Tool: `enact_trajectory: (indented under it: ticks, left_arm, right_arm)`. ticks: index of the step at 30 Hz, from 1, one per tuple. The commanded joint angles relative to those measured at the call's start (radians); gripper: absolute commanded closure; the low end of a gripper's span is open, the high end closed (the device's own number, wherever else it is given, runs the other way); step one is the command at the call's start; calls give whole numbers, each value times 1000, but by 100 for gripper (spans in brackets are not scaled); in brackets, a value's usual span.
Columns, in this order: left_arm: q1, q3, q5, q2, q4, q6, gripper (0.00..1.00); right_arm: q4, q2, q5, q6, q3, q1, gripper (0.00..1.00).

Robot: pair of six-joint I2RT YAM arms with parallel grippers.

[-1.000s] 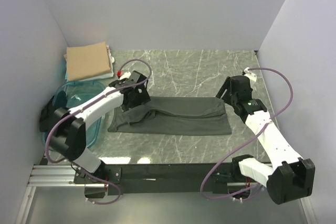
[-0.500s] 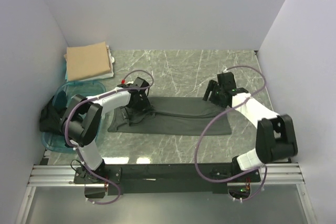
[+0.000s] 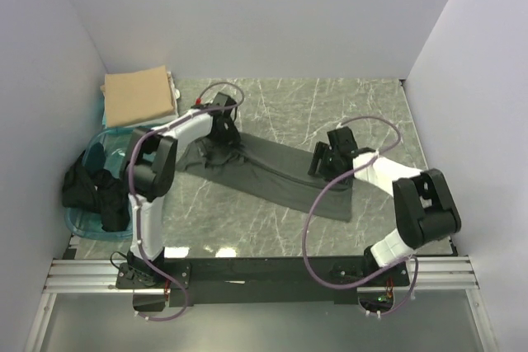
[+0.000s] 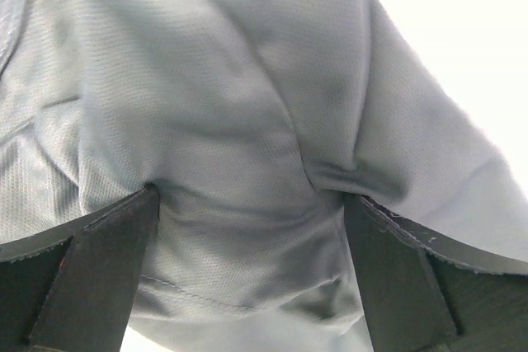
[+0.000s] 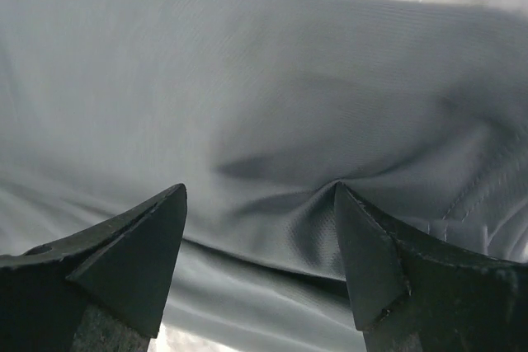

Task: Fold and stack the t-shirts
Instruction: Fold the tshirt

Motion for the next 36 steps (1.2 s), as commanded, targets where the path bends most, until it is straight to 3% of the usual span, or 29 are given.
enact_trajectory:
  ticks: [1,9,12,15,19,24,30,36]
  left_arm:
    - [13,188,69,140,53,63,1]
    - [-5,776,246,505,68,62,1]
    - [-13,844,324,575,166,39,1]
    - [-13,778,361,570,295,-7,1]
    - [-22,752,438,587,488,-39,1]
    - [-27,855,459,648,528,-32,1]
    - [-42,885,449,651,585,11,1]
    - [-48,879,394,550,576,53,1]
  right_arm:
    - [-63,-83,19,37,-101,66,21]
    - [-66,-346,-32,242,-298,494,21]
    - [-118,-399,5,282,-271,647,21]
    - [-117,-441,10,250,-238,759,20]
    - [-42,-476,-96,170,-224,810,20]
    - [-37,-489,-121,127,-200,832,19]
    - [-102,-519,74,176,-154,832,17]
    - [-125,-582,203,196,-117,830,14]
